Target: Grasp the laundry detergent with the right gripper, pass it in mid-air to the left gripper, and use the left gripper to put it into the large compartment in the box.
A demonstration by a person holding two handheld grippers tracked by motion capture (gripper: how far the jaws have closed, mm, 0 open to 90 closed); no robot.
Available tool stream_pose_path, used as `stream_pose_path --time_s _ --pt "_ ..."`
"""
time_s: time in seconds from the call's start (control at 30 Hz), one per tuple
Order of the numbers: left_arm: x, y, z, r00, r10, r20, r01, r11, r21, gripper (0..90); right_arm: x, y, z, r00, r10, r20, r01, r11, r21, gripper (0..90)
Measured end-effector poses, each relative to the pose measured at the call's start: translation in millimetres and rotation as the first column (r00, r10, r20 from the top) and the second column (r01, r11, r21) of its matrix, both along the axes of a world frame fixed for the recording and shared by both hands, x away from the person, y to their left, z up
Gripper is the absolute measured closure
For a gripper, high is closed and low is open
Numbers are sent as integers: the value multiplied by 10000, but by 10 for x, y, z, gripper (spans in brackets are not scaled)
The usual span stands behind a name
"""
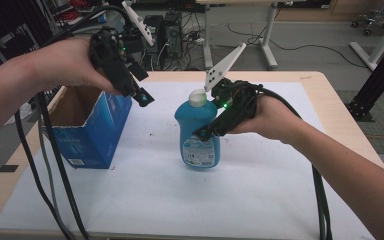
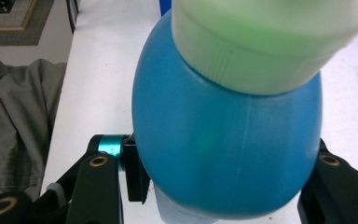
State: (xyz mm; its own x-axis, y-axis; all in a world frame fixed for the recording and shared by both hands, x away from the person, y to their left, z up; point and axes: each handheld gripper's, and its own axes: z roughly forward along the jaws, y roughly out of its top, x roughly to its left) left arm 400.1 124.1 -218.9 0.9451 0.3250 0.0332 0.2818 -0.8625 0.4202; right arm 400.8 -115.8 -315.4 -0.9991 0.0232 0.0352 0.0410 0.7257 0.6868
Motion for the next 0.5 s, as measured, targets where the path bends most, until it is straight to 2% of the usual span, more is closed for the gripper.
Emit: stream_pose_path --time_s 0.2,0.43,0.5 --pt "-26 -168 126 9968 -771 -193 767 9968 -221 192 -25 -22 209 9997 200 169 -202 9997 108 458" --pt "-57 -320 264 9853 -1635 -499 1615 9860 -423 192 -40 7 399 9988 353 340 -358 9992 154 458" --pt "-64 -362 295 9825 -1798 -493 1783 9834 -346 192 -38 16 435 9985 403 363 -408 9991 130 459"
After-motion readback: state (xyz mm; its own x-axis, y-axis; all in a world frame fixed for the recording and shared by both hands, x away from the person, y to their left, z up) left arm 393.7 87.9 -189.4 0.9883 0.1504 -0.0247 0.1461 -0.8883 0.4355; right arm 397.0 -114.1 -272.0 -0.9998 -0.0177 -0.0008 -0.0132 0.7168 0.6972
